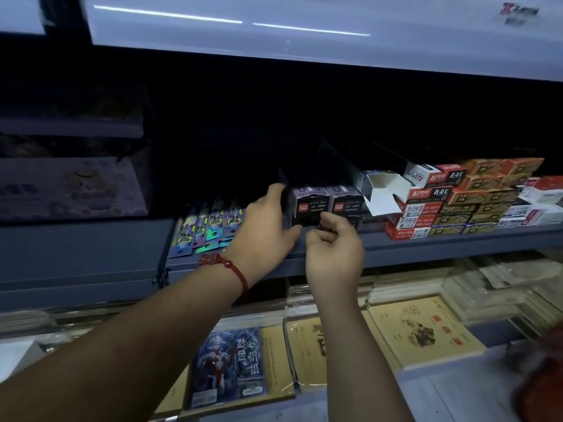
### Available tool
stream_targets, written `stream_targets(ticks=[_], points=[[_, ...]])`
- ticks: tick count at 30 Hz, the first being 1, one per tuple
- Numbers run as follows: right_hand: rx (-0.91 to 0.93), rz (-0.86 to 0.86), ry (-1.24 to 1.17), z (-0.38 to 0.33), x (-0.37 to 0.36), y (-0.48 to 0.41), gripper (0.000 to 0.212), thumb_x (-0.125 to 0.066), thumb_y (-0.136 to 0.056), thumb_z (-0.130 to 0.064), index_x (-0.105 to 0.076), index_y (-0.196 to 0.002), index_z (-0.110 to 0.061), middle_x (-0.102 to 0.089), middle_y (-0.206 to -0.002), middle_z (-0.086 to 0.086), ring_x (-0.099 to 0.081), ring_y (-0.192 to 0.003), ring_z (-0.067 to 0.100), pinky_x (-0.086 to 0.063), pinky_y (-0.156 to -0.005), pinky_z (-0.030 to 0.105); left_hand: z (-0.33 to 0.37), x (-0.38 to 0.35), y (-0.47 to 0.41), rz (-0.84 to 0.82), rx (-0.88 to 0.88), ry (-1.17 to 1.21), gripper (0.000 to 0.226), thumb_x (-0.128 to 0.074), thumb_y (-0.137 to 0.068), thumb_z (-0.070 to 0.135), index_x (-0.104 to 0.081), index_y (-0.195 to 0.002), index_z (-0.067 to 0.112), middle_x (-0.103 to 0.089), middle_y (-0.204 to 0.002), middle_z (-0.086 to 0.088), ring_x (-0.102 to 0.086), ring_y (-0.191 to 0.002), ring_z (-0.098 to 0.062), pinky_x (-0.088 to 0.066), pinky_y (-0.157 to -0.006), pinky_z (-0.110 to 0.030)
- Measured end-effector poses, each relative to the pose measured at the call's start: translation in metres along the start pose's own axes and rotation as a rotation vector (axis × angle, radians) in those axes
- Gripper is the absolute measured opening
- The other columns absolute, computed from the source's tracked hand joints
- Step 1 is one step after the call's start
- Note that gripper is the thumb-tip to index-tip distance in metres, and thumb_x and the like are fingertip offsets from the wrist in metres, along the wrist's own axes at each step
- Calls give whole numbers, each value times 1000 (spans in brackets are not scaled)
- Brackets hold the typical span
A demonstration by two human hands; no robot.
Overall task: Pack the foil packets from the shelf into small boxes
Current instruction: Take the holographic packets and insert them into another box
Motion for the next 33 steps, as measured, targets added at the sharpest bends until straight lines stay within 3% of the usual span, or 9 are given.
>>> stream_targets(ticks=[2, 5, 9, 13, 18, 22, 25, 30, 33], points=[[-20, -8, 9, 0, 1, 1, 39, -61, -97, -7, -61, -136, -12, -65, -119, -6, -58, -89, -8, -42, -68, -3, -1, -5, -1, -21, 92, 38, 75, -78, -87, 18, -35, -149, 16, -57, -138, -14, -58, -124, -28, -54, -101, -41], [-41, -29, 27, 1, 1, 2, 43, -61, -97, -8, -59, -140, -11, -57, -93, -22, -53, -81, -14, -41, -65, -3, 1, -12, -5, -12, 182, 111, 69, -79, -83, 17, -39, -139, 16, -58, -132, -16, -55, -125, -32, -54, -99, -49], [-51, -17, 46, 3, 1, 1, 39, -61, -98, -9, -62, -137, -11, -54, -82, -26, -55, -76, -13, -43, -63, 0, 9, -16, -14, 18, 246, 48, 55, -78, -85, 16, -44, -127, 7, -55, -128, -16, -52, -121, -32, -49, -95, -38], [-39, 5, 61, 2, 1, 0, 36, -60, -99, -10, -63, -135, -11, -64, -98, -15, -55, -82, -12, -42, -65, -2, 9, -15, -21, 29, 311, -66, 47, -65, -94, 5, -43, -134, 0, -48, -137, -22, -47, -127, -34, -40, -92, -29], [-8, 6, 118, 2, -2, 0, 40, -60, -99, -13, -60, -139, -11, -70, -124, 1, -57, -86, -4, -43, -79, 8, 5, -4, -21, 35, 371, -102, 40, -62, -95, 3, -46, -131, -4, -52, -134, -25, -53, -124, -38, -46, -94, -38], [-35, -101, 167, 0, -6, -8, 56, -61, -99, -16, -45, -153, -12, -62, -142, 4, -60, -118, 14, -38, -94, 22, -8, -6, -17, 105, 357, 123, 34, -62, -87, -4, -54, -120, 3, -66, -119, -16, -64, -113, -33, -56, -96, -46], [-49, -204, 217, 3, -13, -15, 65, -61, -99, -21, -36, -158, -16, -51, -153, 3, -50, -138, 23, -38, -102, 30, -4, -16, -3, 41, 342, 469, 49, -51, -85, -21, -52, -125, 8, -65, -109, 0, -65, -111, -19, -54, -102, -40], [-72, -211, 207, 5, -12, -20, 58, -61, -97, -17, -44, -153, -16, -53, -151, 2, -50, -138, 23, -40, -109, 36, 2, -22, 13, 32, 308, 664, 47, -51, -90, -21, -56, -121, 14, -65, -115, 0, -62, -118, -15, -50, -107, -31], [-85, -148, 90, 5, -5, -16, 45, -63, -97, -17, -56, -141, -15, -66, -132, 3, -61, -123, 23, -48, -107, 44, -3, -17, 21, 91, 292, 710, 34, -63, -94, -8, -62, -124, 9, -71, -115, 0, -67, -113, -11, -52, -101, -24]])
Point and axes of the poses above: each hand's wrist, its own y-axis away from the middle knuckle, its own x-axis out of the back of the hand, z = x × y, the point moved 2 cm from there along -y, towards the middle knuckle
